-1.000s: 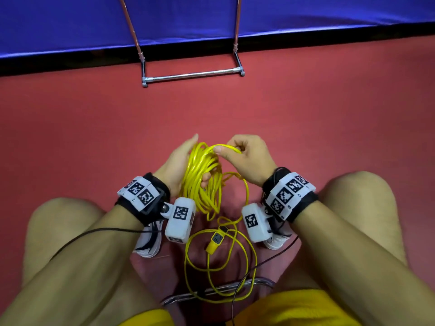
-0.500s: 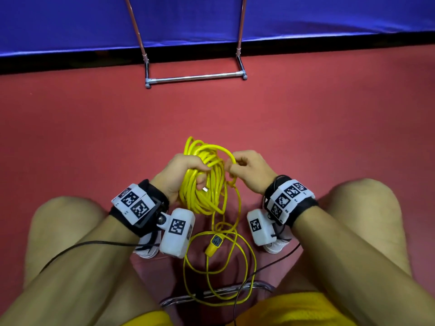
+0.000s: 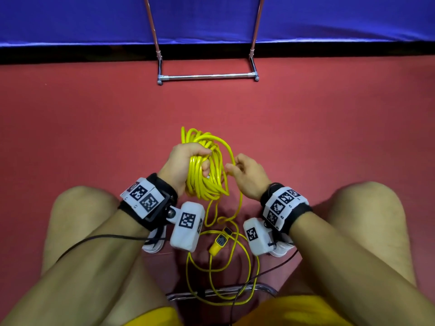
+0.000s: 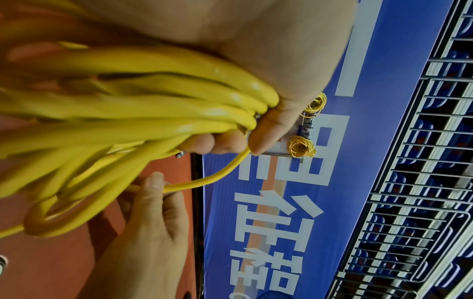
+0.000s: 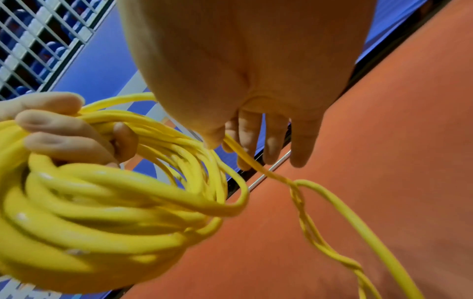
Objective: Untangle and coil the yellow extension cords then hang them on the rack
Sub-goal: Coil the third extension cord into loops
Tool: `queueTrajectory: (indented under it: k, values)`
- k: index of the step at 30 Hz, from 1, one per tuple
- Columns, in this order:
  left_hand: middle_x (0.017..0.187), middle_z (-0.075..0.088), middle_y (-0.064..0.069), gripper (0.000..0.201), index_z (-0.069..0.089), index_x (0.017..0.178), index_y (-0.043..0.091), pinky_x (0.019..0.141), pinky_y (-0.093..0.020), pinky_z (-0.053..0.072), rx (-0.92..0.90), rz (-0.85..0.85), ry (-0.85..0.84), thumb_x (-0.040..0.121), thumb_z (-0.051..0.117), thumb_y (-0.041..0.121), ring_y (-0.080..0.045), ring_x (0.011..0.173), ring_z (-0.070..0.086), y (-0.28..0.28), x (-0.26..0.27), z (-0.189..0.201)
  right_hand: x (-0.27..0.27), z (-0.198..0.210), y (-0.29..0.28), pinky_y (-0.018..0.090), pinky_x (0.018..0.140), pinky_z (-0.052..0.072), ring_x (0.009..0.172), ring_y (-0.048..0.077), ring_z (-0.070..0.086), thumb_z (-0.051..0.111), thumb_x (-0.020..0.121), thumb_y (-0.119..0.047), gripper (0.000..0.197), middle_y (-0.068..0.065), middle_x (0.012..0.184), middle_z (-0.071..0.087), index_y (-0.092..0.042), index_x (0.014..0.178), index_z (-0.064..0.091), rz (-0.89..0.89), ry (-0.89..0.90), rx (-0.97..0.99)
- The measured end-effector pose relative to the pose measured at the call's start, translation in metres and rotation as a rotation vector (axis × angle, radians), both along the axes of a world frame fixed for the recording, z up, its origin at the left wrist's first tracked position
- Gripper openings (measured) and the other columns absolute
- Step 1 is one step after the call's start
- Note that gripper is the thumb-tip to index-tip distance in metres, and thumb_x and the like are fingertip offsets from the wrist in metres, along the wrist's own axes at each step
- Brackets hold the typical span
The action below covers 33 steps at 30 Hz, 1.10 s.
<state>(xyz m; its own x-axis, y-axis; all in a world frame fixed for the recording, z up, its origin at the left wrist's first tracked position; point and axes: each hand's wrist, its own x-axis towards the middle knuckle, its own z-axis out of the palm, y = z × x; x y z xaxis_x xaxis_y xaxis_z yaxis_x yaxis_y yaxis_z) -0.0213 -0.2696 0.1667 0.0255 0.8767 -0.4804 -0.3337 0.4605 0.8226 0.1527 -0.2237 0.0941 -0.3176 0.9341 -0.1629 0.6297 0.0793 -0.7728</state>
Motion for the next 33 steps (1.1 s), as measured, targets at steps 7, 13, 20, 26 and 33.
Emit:
queueTrajectory:
  k: [7, 13, 20, 26, 33]
  values:
    - [0.047, 0.042, -0.007, 0.014, 0.046, 0.070, 0.007, 0.047, -0.025, 0.039, -0.064, -0.135, 0.004, 0.080, 0.051, 0.016, -0.021, 0.043, 0.039, -0.002, 0.002, 0.004, 0.011, 0.013, 0.020, 0.046, 0.061, 0.050, 0.056, 0.022, 0.052, 0.054, 0.096, -0.040, 0.029, 0.001, 0.059, 0.052, -0.020, 0.075, 0.048, -0.258, 0.272, 0.281]
    - [0.045, 0.041, -0.010, 0.012, 0.047, 0.063, 0.004, 0.055, -0.031, 0.033, 0.031, -0.293, -0.037, 0.064, 0.058, 0.010, -0.022, 0.042, 0.038, -0.013, 0.002, 0.009, 0.028, 0.017, 0.030, 0.032, 0.058, 0.036, 0.057, 0.014, 0.044, 0.062, 0.094, -0.038, 0.033, -0.006, 0.057, 0.047, -0.015, 0.071, 0.054, -0.475, 0.234, 0.320]
    - [0.042, 0.043, -0.009, 0.031, 0.052, 0.064, 0.000, 0.065, -0.037, 0.031, 0.098, -0.360, -0.236, 0.047, 0.073, 0.016, -0.021, 0.038, 0.041, -0.019, 0.008, 0.011, 0.034, 0.005, 0.017, 0.029, 0.064, 0.031, 0.075, 0.028, 0.052, 0.063, 0.088, -0.018, 0.011, -0.005, 0.063, 0.056, -0.022, 0.080, 0.056, -0.168, -0.126, 0.001]
    - [0.042, 0.044, 0.000, 0.044, 0.061, 0.068, 0.006, 0.068, -0.034, 0.045, 0.152, -0.160, -0.367, 0.040, 0.082, 0.033, -0.019, 0.042, 0.044, -0.011, -0.005, 0.022, 0.031, -0.003, 0.016, 0.036, 0.058, 0.029, 0.066, 0.035, 0.042, 0.064, 0.083, -0.032, 0.020, 0.005, 0.067, 0.062, -0.017, 0.075, 0.053, -0.103, -0.133, 0.180]
    - [0.043, 0.043, 0.001, 0.043, 0.057, 0.071, 0.005, 0.064, -0.032, 0.048, 0.190, 0.043, -0.430, 0.041, 0.076, 0.029, -0.018, 0.042, 0.043, -0.008, -0.009, 0.026, 0.018, -0.007, 0.014, 0.040, 0.064, 0.048, 0.077, 0.033, 0.062, 0.060, 0.081, -0.027, 0.012, 0.006, 0.077, 0.067, -0.015, 0.082, 0.064, 0.039, -0.036, 0.196]
